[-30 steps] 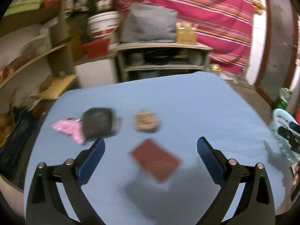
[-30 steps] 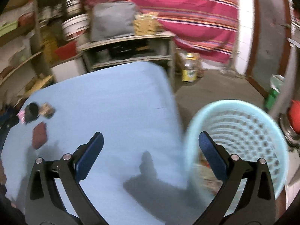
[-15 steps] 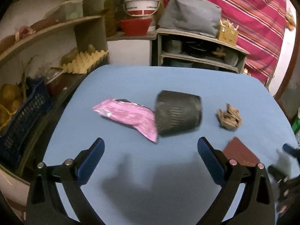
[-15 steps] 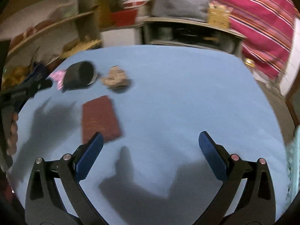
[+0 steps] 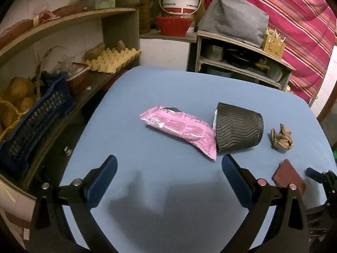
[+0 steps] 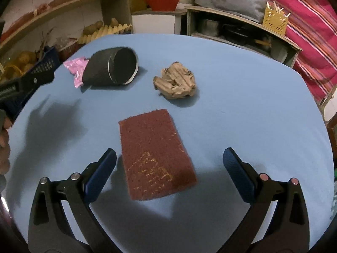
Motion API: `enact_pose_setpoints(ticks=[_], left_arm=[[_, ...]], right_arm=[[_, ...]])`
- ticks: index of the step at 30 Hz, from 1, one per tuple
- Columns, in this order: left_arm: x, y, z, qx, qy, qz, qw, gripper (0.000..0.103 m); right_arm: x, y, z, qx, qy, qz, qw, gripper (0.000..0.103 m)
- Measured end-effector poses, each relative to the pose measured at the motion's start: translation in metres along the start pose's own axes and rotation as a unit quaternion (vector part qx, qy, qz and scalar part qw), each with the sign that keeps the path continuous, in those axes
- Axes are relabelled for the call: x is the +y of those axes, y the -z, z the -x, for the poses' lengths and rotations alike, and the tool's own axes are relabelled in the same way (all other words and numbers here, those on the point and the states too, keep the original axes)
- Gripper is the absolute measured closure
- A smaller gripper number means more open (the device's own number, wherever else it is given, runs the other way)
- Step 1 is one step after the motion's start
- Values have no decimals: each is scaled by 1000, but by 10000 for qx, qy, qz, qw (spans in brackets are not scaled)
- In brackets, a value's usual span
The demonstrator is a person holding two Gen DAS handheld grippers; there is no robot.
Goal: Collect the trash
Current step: 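Grasp the maroon scouring pad with the right tool while the left tool grasps the brown paper ball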
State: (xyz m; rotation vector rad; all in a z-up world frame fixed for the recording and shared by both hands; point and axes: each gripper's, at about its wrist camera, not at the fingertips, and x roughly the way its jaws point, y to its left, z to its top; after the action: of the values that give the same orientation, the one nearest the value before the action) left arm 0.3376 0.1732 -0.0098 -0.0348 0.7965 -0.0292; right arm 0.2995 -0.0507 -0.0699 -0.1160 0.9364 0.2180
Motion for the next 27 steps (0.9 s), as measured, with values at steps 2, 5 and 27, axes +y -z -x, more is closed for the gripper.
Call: enact_pose_setpoints(ticks=[2,5,27], left_arm=[[-4,-1,0,-15,-6,-43,10000,6],[-8,-1,-4,24,31,-42,10000,6],[-179,-12,-24,79,1110,-901,9897,6]], right_arm=[[0,-1,-1,12,-33,28,10000,13],[-1,-3,-1,-18,-169,81,9998,27],[-164,48,53,-155,353,-913,9951,44]])
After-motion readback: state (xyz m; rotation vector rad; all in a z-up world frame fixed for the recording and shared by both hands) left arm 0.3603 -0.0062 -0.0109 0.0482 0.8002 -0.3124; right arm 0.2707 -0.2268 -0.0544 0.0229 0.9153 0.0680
